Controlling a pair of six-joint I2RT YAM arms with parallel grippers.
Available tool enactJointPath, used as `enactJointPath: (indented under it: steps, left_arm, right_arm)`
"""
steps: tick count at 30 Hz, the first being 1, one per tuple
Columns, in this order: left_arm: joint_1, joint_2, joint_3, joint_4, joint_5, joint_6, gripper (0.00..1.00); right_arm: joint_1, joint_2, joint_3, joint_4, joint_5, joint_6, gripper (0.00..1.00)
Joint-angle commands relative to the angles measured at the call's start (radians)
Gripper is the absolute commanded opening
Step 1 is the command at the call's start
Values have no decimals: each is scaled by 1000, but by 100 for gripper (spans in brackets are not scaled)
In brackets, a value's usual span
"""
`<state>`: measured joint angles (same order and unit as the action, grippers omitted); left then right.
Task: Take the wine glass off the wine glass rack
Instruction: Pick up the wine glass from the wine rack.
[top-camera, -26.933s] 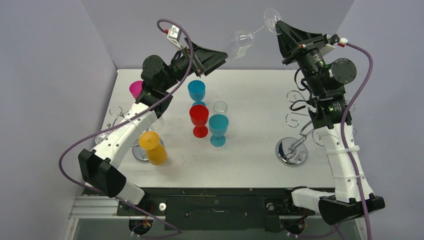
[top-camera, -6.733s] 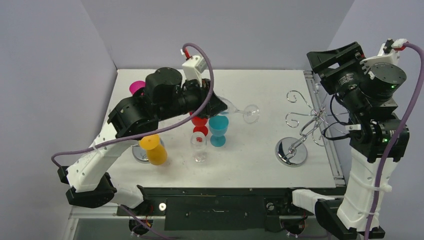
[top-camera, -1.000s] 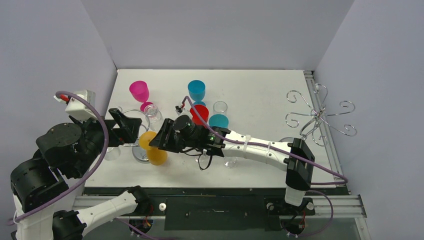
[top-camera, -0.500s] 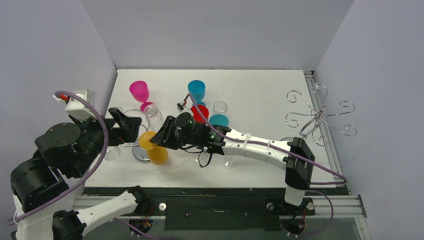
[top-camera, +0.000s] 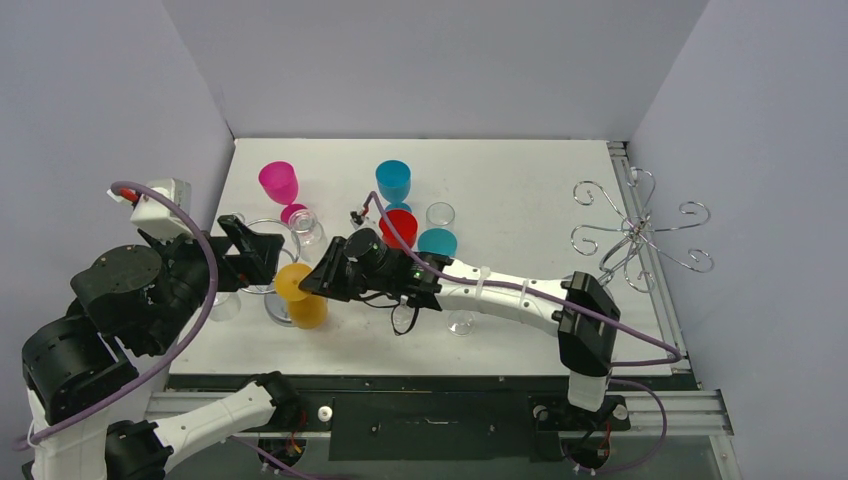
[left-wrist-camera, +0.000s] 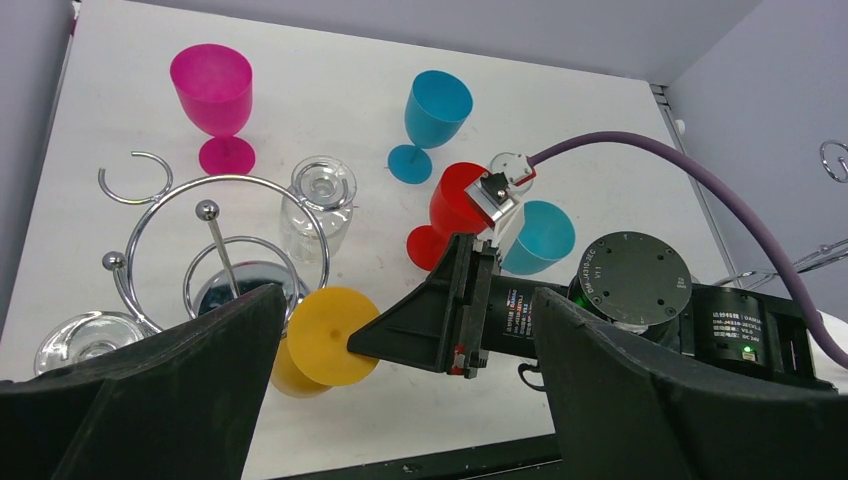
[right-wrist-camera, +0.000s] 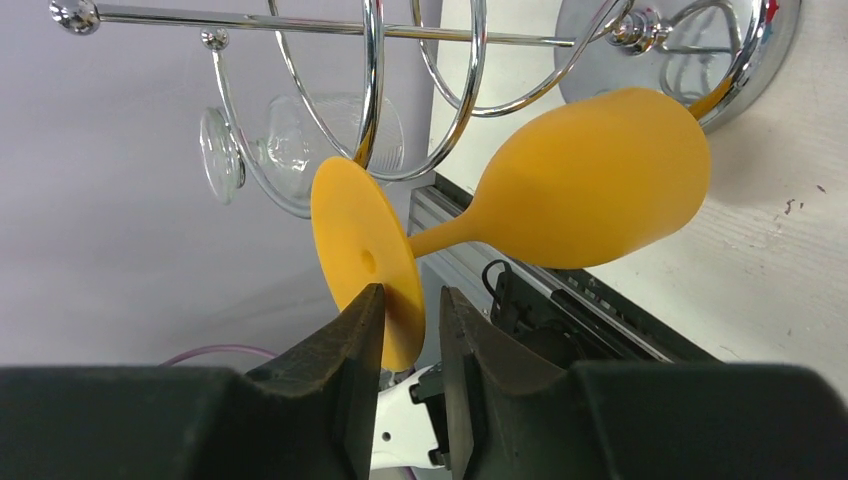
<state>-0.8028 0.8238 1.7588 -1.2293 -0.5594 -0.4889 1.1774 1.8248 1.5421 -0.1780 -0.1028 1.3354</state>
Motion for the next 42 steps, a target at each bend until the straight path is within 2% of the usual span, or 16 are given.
enactJointPath:
  steps: [1, 11, 25, 42]
  left_arm:
    - [4, 3, -5, 51, 11, 16, 91]
    - [4, 6, -11, 60, 15, 19, 91]
    - [4, 20, -18, 76, 30, 20, 91]
    - [4, 28, -24, 81, 35, 19, 91]
  right_arm:
    - [-9, -4, -11, 50, -5, 14, 21]
    - [-16, -54, -46, 68, -9, 33, 9]
    - [-23, -114, -83, 107, -32, 47, 4]
    - [-12, -78, -65, 169, -122, 76, 0]
